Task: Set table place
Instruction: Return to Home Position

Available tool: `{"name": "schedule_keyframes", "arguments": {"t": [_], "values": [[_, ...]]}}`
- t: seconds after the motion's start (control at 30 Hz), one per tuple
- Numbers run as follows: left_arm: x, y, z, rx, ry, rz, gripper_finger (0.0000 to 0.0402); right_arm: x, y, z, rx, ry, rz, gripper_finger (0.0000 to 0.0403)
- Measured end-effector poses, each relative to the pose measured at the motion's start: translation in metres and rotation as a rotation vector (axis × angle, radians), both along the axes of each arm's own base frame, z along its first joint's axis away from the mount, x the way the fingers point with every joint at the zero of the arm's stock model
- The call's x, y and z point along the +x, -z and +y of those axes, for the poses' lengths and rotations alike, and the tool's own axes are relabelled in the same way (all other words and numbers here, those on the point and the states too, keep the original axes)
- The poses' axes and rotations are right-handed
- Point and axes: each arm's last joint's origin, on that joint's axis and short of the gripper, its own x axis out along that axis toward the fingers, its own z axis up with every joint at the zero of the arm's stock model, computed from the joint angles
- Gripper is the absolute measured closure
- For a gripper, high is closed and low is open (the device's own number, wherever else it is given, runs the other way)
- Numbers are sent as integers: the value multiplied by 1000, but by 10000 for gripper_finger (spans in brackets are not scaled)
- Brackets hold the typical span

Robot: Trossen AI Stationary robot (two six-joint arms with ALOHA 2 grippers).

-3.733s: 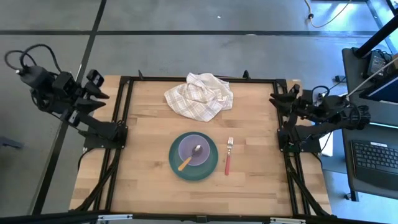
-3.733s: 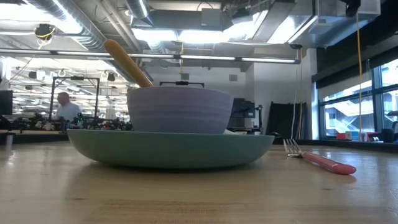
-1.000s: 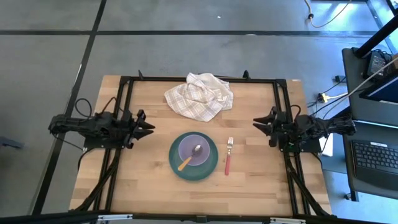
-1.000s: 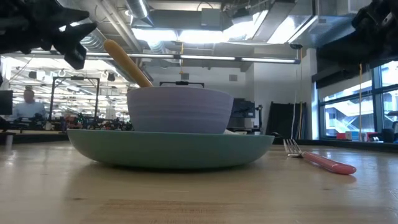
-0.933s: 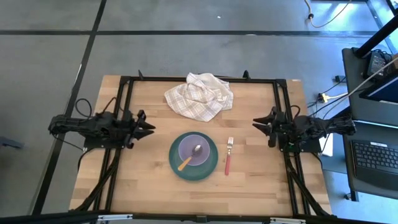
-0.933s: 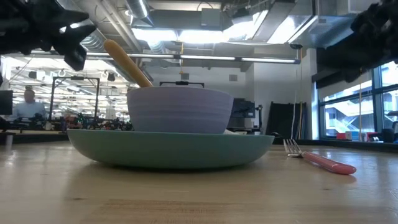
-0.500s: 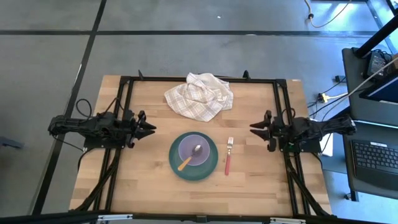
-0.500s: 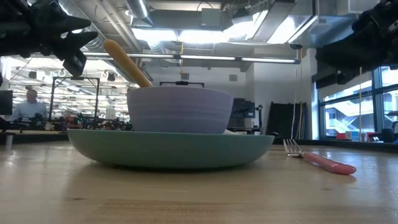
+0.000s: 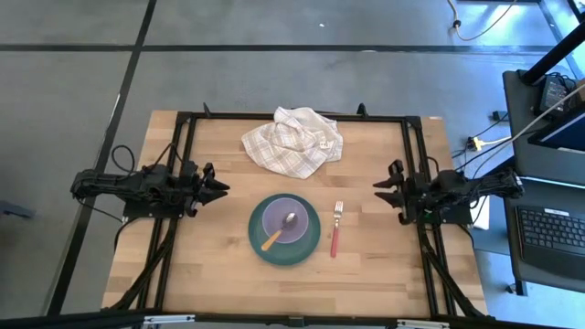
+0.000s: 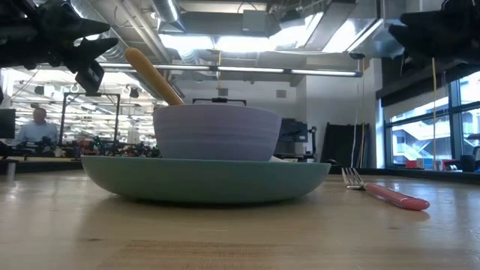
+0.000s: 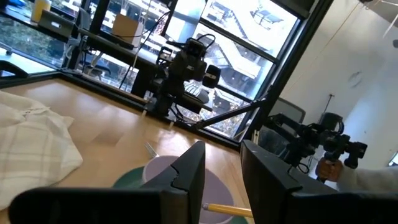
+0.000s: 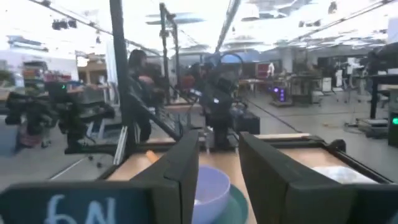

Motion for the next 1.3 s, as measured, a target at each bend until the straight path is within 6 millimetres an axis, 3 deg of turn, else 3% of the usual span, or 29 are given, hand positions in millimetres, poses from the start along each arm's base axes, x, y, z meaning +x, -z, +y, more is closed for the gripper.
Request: {"name": "schedule_keyframes", "arguments": {"t": [0.3,0.57,1.3], "values": [[0,1,0,7,-1,10,305,3,18,-2,97,67,189,286],[1,10,0,11,-3,103,305,3,18,-2,46,75,193,286],[1,9,0,-49,-5,95,305,3,19,-2,92,61,195,286]]}}
